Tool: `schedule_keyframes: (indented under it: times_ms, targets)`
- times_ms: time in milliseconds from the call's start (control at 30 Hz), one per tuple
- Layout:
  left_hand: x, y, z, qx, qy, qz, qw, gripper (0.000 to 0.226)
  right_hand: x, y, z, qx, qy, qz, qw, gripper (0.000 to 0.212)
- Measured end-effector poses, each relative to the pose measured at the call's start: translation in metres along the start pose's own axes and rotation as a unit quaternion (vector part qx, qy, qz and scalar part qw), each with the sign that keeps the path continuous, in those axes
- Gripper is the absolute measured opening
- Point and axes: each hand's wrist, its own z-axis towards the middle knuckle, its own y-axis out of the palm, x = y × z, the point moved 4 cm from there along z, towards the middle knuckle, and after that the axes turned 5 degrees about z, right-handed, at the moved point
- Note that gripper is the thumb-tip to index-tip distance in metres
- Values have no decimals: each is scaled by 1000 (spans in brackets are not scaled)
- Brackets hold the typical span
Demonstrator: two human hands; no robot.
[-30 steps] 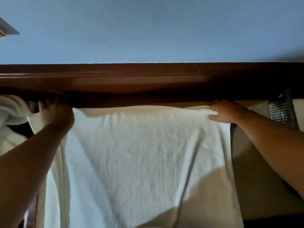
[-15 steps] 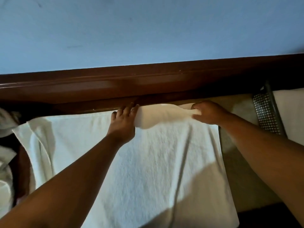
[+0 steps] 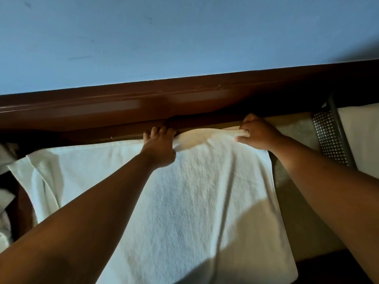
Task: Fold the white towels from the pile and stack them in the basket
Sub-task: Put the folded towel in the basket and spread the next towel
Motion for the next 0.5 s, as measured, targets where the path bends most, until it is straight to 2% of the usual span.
schedule_keyframes:
  times_ms: [67, 133, 200, 300, 367, 433, 467, 500]
  targets:
    - [0, -2, 2, 15, 6, -9, 1000, 49, 4, -3, 1, -17, 19, -6, 1000, 38]
    - [1, -7, 1, 61, 27, -28, 997, 39, 15, -9, 0, -32, 73, 23, 997, 28]
    - [3, -9, -2, 86, 62, -41, 993, 28, 28, -15, -4, -27, 133, 77, 988, 20]
    - [6, -8, -9, 56, 99, -84, 990, 18, 41, -19, -13, -20, 180, 221, 958, 22]
    - [8, -13, -13, 31, 102, -138, 985, 15, 36, -13, -24, -124, 186, 330, 917, 34]
    - [6, -19, -13, -5, 105, -170, 980, 14, 19, -7, -38, -302, 169, 386, 855, 58]
    - [2, -21, -13, -30, 101, -186, 977, 21, 10, -5, -44, -363, 158, 406, 824, 66]
    - [-4, -22, -12, -55, 91, -198, 974, 27, 1, -4, -45, -387, 149, 429, 803, 69]
